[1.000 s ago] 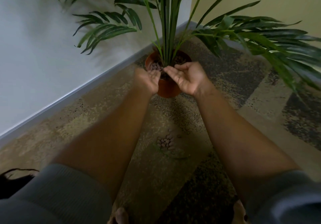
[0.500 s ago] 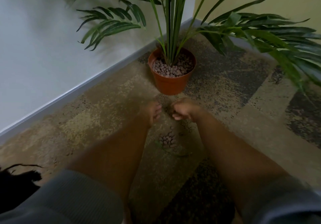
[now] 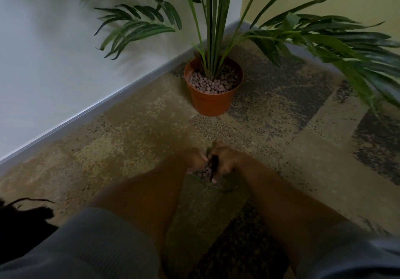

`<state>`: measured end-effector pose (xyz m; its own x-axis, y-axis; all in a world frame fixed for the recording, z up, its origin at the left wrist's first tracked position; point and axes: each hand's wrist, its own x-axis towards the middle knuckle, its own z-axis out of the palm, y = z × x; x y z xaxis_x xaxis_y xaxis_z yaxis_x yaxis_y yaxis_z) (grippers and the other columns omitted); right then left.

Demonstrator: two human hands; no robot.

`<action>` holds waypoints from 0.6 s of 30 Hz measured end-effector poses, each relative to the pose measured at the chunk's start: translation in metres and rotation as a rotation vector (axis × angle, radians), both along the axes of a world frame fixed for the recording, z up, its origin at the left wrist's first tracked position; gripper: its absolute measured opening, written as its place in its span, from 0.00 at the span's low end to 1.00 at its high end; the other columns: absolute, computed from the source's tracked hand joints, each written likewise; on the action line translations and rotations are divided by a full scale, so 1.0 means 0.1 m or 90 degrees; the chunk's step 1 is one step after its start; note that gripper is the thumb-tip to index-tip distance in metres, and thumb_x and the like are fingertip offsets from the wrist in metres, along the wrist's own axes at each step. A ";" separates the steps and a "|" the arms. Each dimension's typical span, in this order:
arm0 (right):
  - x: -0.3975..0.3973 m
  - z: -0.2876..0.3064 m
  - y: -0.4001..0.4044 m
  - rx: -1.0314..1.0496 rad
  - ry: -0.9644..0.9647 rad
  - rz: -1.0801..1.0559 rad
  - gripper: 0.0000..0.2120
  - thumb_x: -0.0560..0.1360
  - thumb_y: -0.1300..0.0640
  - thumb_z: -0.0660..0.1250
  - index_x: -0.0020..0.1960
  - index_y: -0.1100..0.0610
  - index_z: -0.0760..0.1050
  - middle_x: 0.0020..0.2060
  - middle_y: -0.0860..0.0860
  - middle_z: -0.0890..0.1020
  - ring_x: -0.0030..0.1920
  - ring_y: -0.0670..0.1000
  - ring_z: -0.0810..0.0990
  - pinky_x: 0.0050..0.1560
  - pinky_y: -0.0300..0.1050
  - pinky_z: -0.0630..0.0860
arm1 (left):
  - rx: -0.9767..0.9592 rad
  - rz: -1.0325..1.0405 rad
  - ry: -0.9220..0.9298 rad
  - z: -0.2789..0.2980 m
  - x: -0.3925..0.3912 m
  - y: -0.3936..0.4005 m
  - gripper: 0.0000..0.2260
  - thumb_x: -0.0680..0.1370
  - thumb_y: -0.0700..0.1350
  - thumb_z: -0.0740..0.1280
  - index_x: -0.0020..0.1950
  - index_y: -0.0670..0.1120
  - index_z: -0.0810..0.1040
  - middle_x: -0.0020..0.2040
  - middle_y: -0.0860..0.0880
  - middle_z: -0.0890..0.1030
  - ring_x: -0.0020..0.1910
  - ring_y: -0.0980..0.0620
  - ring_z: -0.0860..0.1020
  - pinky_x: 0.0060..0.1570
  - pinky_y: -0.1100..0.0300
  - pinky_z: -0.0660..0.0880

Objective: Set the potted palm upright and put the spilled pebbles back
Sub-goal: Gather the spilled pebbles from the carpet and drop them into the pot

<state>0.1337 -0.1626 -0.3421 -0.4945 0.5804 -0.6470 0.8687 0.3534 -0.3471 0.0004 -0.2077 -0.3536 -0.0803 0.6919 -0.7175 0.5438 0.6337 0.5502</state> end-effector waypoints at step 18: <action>0.11 -0.16 -0.16 0.016 0.203 -0.138 0.10 0.68 0.69 0.73 0.49 0.62 0.82 0.51 0.52 0.73 0.55 0.54 0.76 0.56 0.36 0.72 | 0.095 -0.198 0.177 -0.05 0.03 -0.08 0.07 0.70 0.42 0.75 0.47 0.45 0.84 0.44 0.47 0.84 0.45 0.49 0.81 0.44 0.59 0.76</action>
<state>0.1445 -0.1790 -0.3583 -0.5328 0.7072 -0.4648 0.7742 0.1856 -0.6051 0.0031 -0.2153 -0.3590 -0.0282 0.8086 -0.5877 0.8365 0.3409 0.4289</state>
